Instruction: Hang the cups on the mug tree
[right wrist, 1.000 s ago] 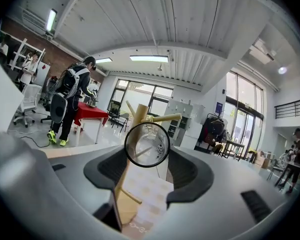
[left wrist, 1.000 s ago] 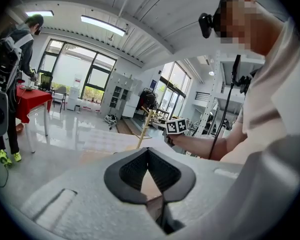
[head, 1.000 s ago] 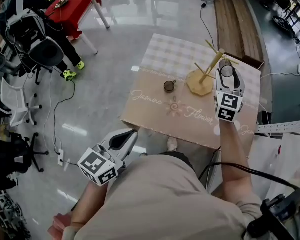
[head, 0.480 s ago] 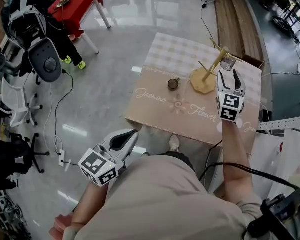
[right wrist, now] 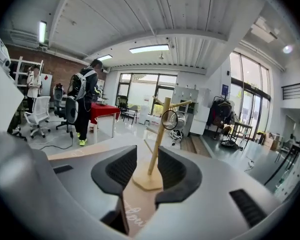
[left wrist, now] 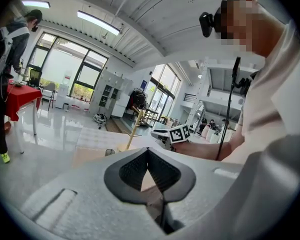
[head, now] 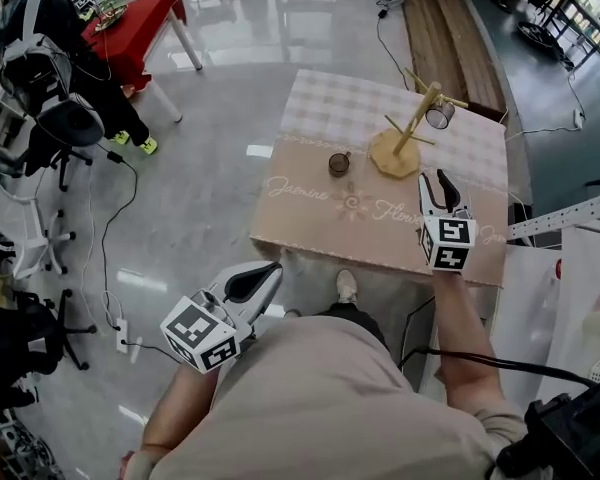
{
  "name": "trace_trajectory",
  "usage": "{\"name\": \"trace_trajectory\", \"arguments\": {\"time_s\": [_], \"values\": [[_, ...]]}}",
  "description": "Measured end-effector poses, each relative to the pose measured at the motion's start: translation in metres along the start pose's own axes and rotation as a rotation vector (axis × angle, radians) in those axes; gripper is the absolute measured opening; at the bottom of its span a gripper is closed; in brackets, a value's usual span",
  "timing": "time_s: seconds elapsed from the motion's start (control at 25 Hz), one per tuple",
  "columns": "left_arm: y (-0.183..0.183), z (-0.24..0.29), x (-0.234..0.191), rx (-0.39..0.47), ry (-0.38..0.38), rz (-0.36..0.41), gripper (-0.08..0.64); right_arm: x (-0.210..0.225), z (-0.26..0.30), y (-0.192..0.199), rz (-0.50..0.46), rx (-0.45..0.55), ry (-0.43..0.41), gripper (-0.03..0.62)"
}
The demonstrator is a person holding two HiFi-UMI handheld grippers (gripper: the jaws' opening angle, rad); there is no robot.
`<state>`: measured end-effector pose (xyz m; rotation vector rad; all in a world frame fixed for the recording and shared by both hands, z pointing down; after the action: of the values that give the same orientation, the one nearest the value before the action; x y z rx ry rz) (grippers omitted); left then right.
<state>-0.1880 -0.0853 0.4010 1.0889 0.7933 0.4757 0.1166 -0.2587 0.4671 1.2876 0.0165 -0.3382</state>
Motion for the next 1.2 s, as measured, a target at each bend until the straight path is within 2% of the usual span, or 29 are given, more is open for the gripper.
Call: {"name": "trace_trajectory", "arguments": {"time_s": [0.08, 0.2, 0.4, 0.72, 1.2], "values": [[0.005, -0.003, 0.003, -0.005, 0.026, 0.005, 0.008, -0.018, -0.021, 0.005, 0.028, -0.012, -0.034, 0.074], [0.012, -0.01, 0.006, -0.017, 0.058, 0.004, 0.008, -0.05, -0.053, 0.01, 0.082, -0.036, -0.106, 0.038], [0.024, -0.025, 0.016, -0.038, 0.129, 0.009, 0.008, -0.105, -0.104, 0.011, 0.134, -0.055, -0.205, 0.025], [0.042, -0.045, 0.027, -0.058, 0.214, 0.002, 0.008, -0.171, -0.162, 0.014, 0.177, -0.076, -0.275, 0.018], [0.063, -0.076, 0.032, -0.073, 0.247, 0.004, 0.008, -0.237, -0.207, 0.021, 0.144, -0.091, -0.333, 0.014]]}}
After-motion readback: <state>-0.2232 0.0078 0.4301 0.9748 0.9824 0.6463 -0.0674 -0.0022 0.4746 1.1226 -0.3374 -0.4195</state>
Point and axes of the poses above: the fingertips, and each gripper's own axes: z forward along the fingers, x to its right, y out of its underside, the point moved 2 cm from there along -z, backward along the fingers, and after that the axes turned 3 degrees about x, right-handed, at the moved point
